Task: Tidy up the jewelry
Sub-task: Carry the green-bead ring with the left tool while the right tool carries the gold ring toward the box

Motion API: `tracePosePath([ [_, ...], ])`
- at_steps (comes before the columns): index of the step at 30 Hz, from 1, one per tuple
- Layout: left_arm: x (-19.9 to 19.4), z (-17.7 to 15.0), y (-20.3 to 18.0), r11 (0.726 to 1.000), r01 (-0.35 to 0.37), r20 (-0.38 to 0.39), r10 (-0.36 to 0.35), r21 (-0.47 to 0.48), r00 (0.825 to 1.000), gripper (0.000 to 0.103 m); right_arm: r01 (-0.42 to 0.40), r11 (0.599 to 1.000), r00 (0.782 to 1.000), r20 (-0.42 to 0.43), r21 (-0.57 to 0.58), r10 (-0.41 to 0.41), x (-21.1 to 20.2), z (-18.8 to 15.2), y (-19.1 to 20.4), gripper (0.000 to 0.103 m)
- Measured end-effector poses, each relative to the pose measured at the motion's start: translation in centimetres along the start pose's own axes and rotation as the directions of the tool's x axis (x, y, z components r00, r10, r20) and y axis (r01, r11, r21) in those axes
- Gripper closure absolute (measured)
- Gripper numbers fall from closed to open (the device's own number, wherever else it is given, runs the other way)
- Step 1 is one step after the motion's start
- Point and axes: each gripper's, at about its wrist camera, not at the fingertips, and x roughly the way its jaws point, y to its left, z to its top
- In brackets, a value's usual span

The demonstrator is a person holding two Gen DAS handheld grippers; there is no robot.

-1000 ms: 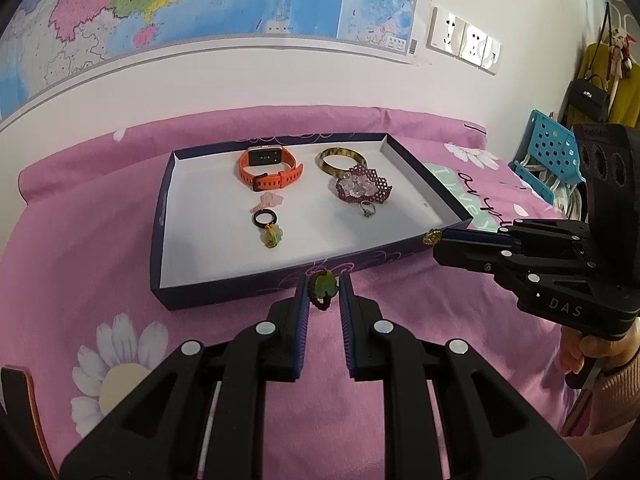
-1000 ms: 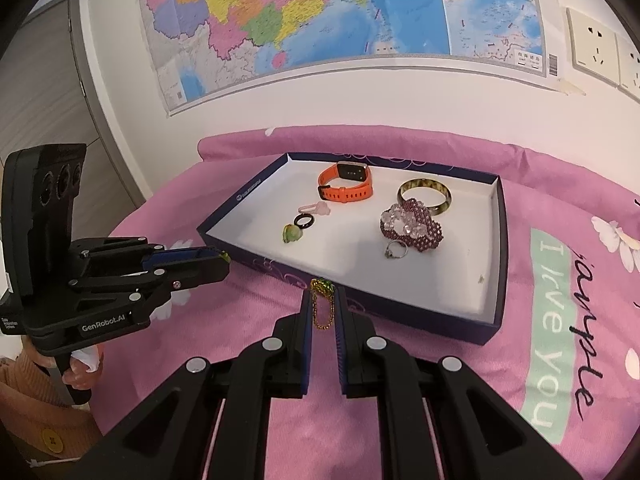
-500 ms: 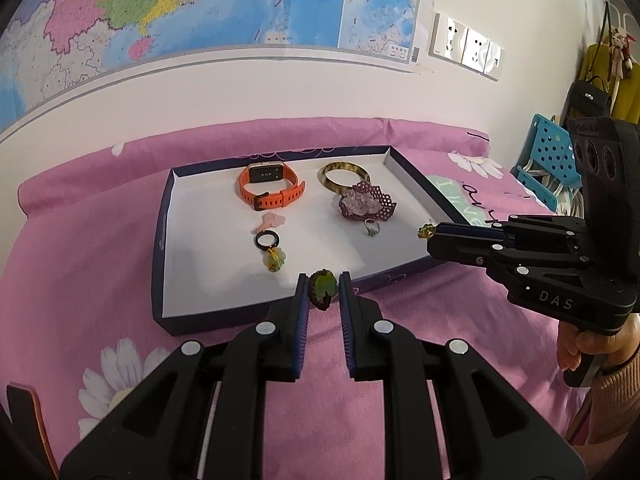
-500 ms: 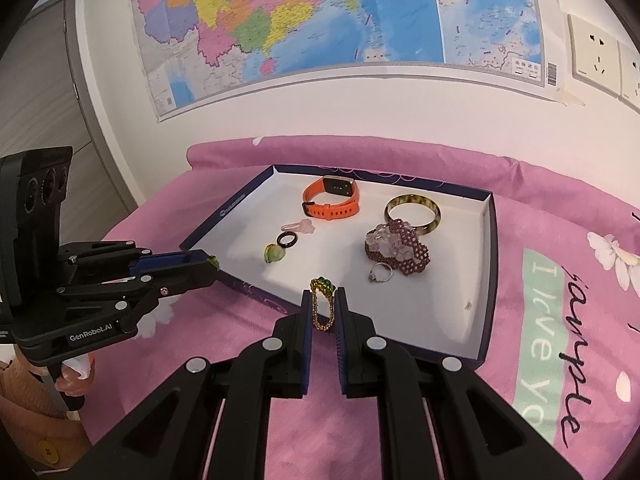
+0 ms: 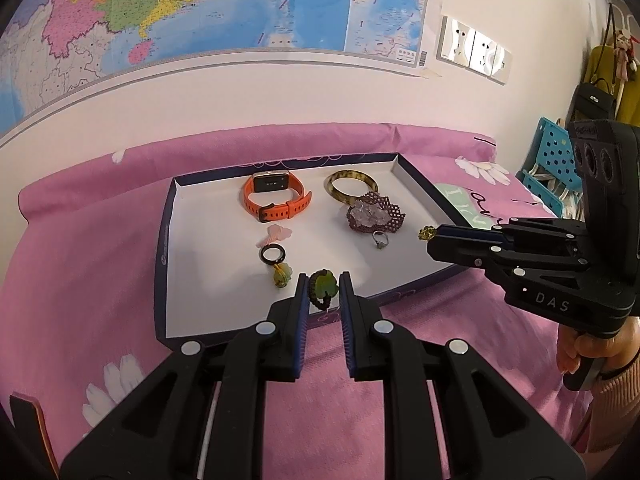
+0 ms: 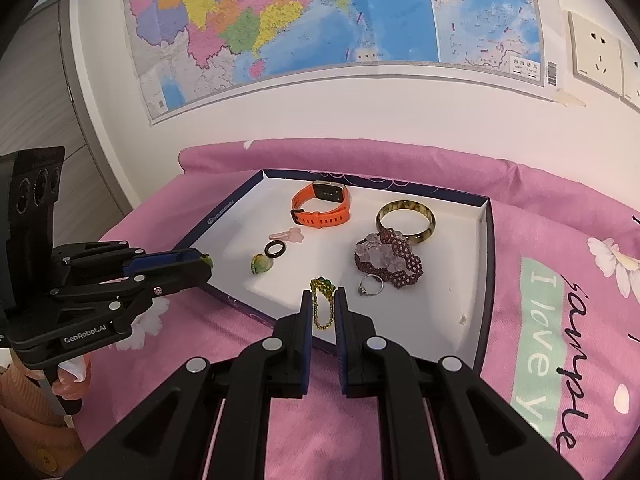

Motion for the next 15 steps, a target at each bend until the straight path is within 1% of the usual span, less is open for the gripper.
tracePosePath([
  [15, 0.79, 0.46, 0.35, 1.0, -0.01, -0.005, 0.01, -0.007, 1.0, 0.088, 0.006, 1.0, 1.0, -0.009, 0.011, -0.006, 1.02, 0.07, -0.54, 0.094],
])
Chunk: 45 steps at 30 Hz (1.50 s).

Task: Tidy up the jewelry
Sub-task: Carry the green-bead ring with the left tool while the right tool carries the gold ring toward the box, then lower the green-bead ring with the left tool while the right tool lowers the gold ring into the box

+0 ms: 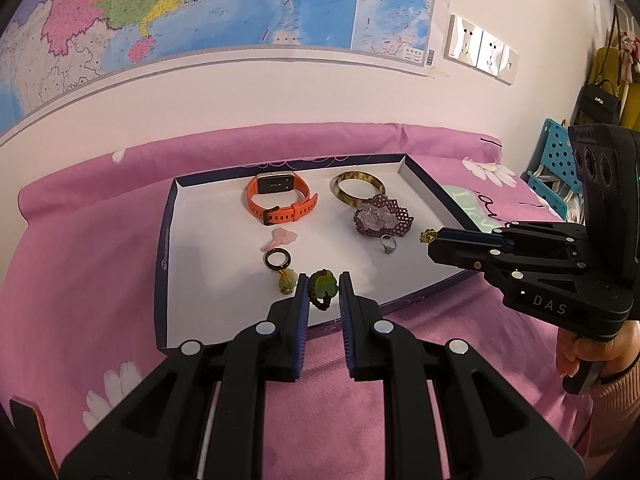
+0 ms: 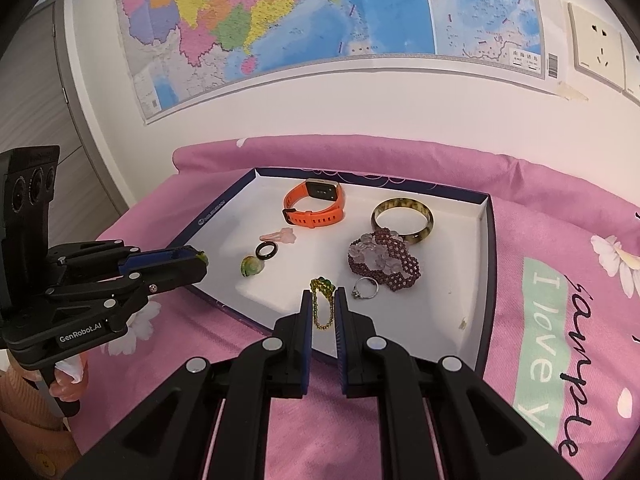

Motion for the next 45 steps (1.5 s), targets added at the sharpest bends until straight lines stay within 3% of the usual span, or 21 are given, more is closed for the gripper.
tracePosePath([
  [45, 0.9, 0.4, 0.2, 1.0, -0.012, -0.017, 0.012, -0.01, 1.0, 0.088, 0.015, 1.0, 1.0, -0.026, 0.024, -0.014, 1.9, 0.3, -1.6, 0.094],
])
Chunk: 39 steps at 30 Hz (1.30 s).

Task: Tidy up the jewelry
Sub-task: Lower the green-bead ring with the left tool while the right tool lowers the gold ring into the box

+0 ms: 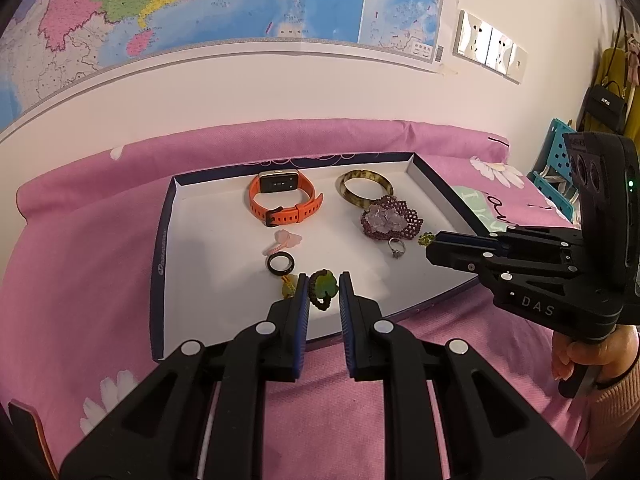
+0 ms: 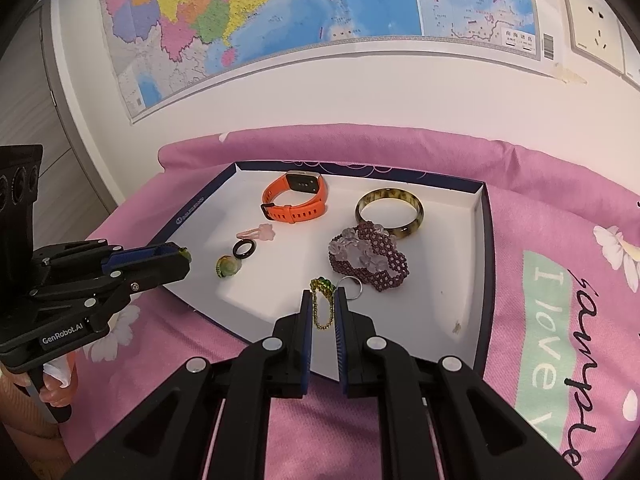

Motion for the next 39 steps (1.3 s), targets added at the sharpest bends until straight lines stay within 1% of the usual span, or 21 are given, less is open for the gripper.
tracePosePath([
  [39, 1.5, 0.2, 0.1, 1.0, -0.023, -0.025, 0.023, -0.004, 0.999, 0.088, 0.013, 1.0, 1.0, -0.021, -0.001, -0.013, 0.8, 0.2, 0.0, 0.094],
])
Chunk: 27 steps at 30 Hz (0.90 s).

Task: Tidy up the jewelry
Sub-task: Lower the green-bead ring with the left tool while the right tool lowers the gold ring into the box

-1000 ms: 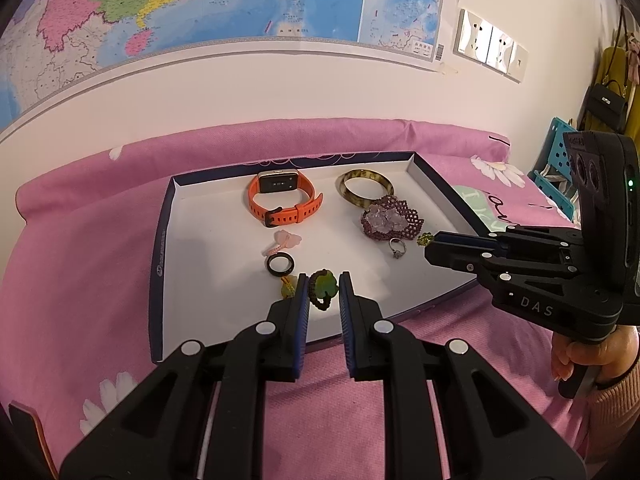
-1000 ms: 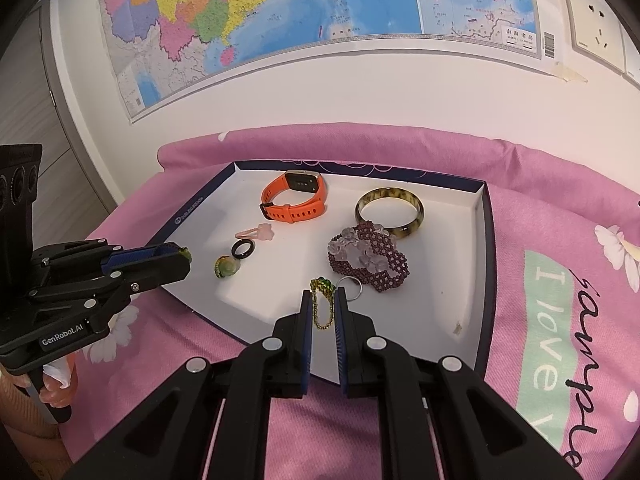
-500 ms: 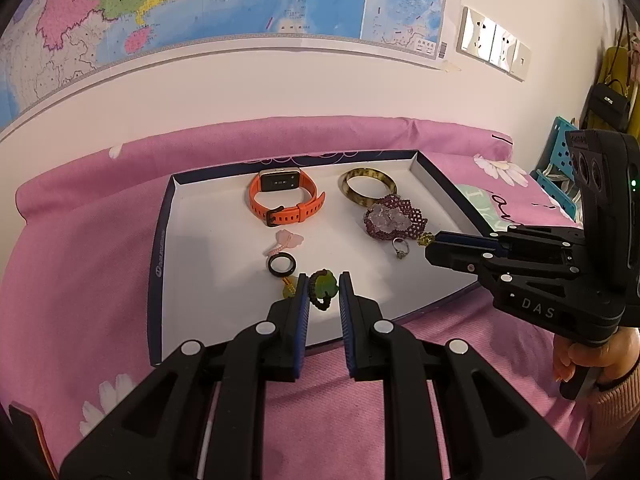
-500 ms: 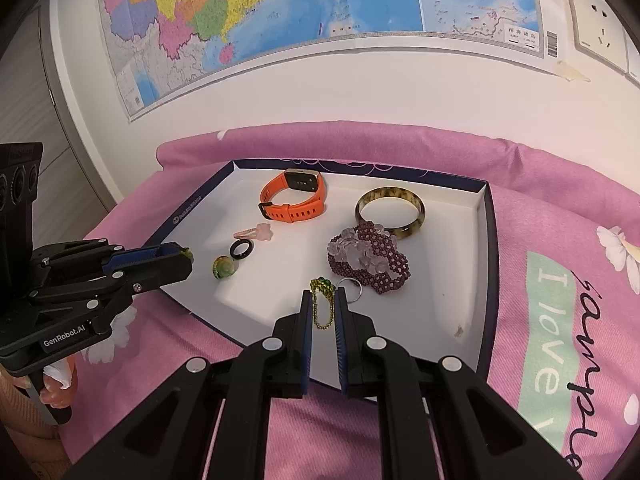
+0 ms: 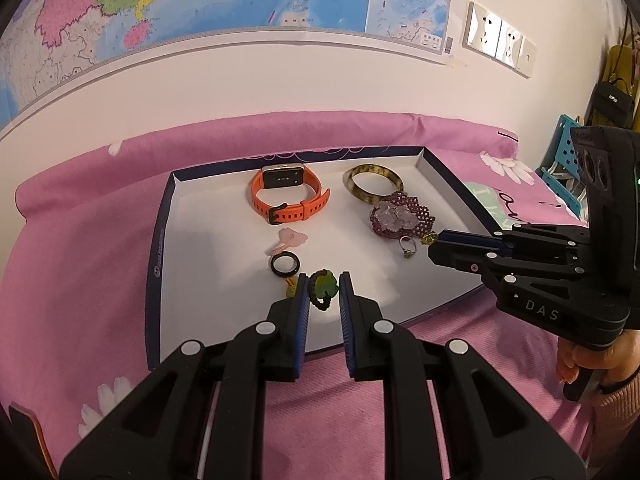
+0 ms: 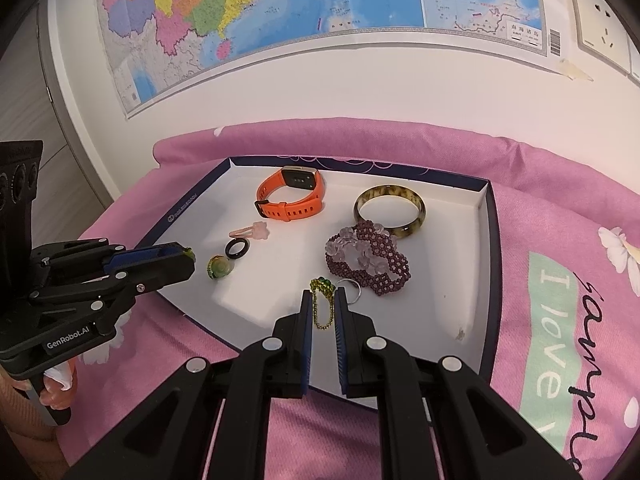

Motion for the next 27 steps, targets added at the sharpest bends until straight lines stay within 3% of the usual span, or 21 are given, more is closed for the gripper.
tracePosePath([
  [27, 1.4, -0.1, 0.6, 1.0, -0.008, -0.035, 0.007, -0.026, 0.999, 0.088, 0.015, 1.0, 1.0, -0.022, 0.0, -0.015, 0.9, 0.4, -0.2, 0.094],
])
